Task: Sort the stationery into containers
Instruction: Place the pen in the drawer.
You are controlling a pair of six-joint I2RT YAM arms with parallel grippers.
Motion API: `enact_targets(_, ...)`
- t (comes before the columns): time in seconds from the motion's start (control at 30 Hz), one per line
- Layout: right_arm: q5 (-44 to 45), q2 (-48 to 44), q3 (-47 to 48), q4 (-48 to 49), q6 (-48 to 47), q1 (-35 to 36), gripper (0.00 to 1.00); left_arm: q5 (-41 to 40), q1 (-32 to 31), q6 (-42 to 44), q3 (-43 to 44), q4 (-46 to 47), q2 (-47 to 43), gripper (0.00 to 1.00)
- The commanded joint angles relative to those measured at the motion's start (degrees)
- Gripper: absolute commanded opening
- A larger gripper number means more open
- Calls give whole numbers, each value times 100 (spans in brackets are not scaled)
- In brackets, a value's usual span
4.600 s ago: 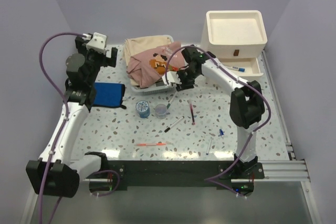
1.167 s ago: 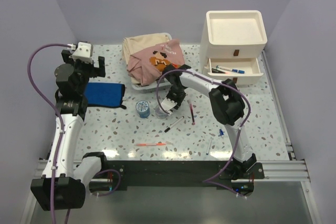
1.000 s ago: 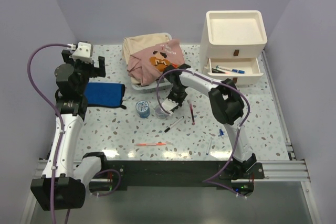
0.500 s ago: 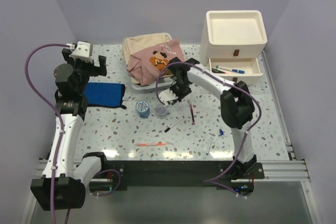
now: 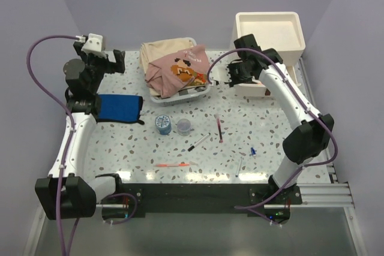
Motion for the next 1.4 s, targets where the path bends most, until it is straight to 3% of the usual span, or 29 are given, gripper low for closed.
enact_targets(0.0,399,-368,-591,631,383,-484,0,184,-16,-112,662,396,255,100)
enact_targets(0.27,829,-676,-1768,1870,911,-924,0,184,-201,-173,1058,159,545,100)
enact_targets(0.63,1111,-474,-2209,2916,1157,-1302,0,140,-394,116,1532,-377,870,100)
enact_targets(0.7,1163,-404,-2253,3022,1201,-1320,12,96,-560,143,1602,-404,923,100)
enact_targets(0.73,1216,-429,-2297,3223,1236,-1337,23,87,-579,143,1620,-412,958,100)
enact_targets(0.77,1234,-473,-2428,3355,1263,-1338,44,79,-588,160,1646,-421,984,100)
enact_targets(0.8,1199,-622,-2472,3452,1280,-1338,49,61,-605,169,1690,-430,1002,100)
enact_targets(0.87,1015,-789,-2395,3445,1377,-1311,77,35,-614,257,1743,-482,1046,100)
enact_targets(0.9,849,-912,-2315,3323,1490,-1311,78,-35,-614,301,1769,-491,1046,100)
enact_targets(1.0,-676,-1316,-1973,2393,1947,-1285,77,-185,-605,485,1813,-518,1055,100)
enact_targets(1.07,-2193,-1563,-2085,1399,1529,-1276,77,-246,-614,714,1787,-501,1029,100)
enact_targets(1.2,-3062,-1617,-2788,1221,1395,-803,72,-396,-614,925,1472,-491,897,100)
enact_targets(1.37,-3205,-802,-3071,1177,1026,243,58,-308,-614,1127,1138,-685,616,100)
